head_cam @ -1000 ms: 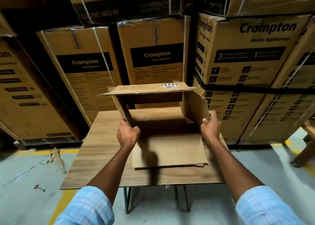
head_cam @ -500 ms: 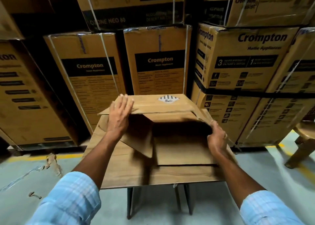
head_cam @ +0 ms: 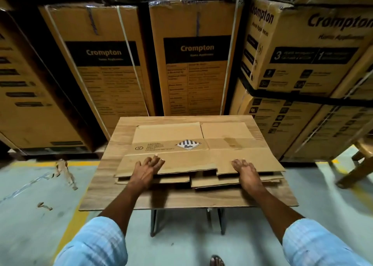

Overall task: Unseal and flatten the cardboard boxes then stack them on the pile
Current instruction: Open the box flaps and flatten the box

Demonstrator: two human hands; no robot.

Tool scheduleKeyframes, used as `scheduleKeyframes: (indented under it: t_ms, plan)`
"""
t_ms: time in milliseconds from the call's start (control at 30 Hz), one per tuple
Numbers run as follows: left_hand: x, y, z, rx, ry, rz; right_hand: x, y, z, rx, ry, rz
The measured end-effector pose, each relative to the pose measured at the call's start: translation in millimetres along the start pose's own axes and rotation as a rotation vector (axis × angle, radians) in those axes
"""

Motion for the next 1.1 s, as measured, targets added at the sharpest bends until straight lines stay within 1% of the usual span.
scheduleKeyframes:
  t_ms: [100,167,233,267,300,333,400,433,467,500,567,633,733,800,833,900,967,1000,1033,1100]
  plan:
    - [-14,9,0,0.102,-0.099,0.125,9,0,22,0.089,-0.096,-0.02]
    - [-30,12,8,0.143,-0.177,0.148,14,-4,41,0.206,-0.084,-0.024]
    - [-46,17,24,0.245,-0.224,0.155,19,-7,51,0.34,-0.064,-0.012]
    - [-52,19,34,0.293,-0.239,0.14,22,-6,48,0.355,-0.04,0.01]
    - [-55,21,42,0.306,-0.256,0.115,26,-2,42,0.288,-0.004,0.035]
    - [-57,23,47,0.275,-0.275,0.09,29,6,32,0.167,0.039,0.058]
    - [-59,32,43,0.109,-0.317,0.038,34,28,15,-0.105,0.146,0.077]
    - [-58,37,36,0.026,-0.359,0.002,34,41,9,-0.173,0.195,0.079]
    - [-56,42,29,-0.042,-0.402,-0.039,34,53,5,-0.176,0.226,0.075]
    - [-52,50,23,-0.09,-0.431,-0.08,33,65,4,-0.139,0.233,0.075]
    - [-44,66,19,-0.096,-0.502,-0.167,27,85,10,-0.049,0.238,0.087]
    - [-37,79,21,-0.043,-0.565,-0.216,21,91,27,0.011,0.237,0.077]
    - [-41,98,34,0.066,-0.56,-0.196,18,91,73,0.112,0.184,0.028]
    - [-55,106,46,0.147,-0.565,-0.216,17,91,91,0.096,0.173,0.031]
    - [-63,110,52,0.173,-0.532,-0.23,15,93,95,0.093,0.18,0.036]
    - [-78,115,57,0.152,-0.433,-0.267,11,102,98,0.105,0.188,0.029]
    - [-82,121,53,0.065,-0.371,-0.303,11,110,93,0.089,0.169,0.015]
    - [-80,125,49,0.014,-0.365,-0.319,8,113,85,0.052,0.173,0.018]
    - [-76,128,46,-0.045,-0.383,-0.347,4,115,77,-0.03,0.196,0.03]
    - [-63,134,43,-0.136,-0.461,-0.429,-10,118,58,-0.281,0.298,0.101]
Point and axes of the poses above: each hand's wrist, its own y-axis towards the middle knuckle, its own z-axis out of the palm, x = y × z, the point moved 1 cm from there along y, towards the middle knuckle, and after that the axes turned 1 degree about y, right-handed, at the moved point
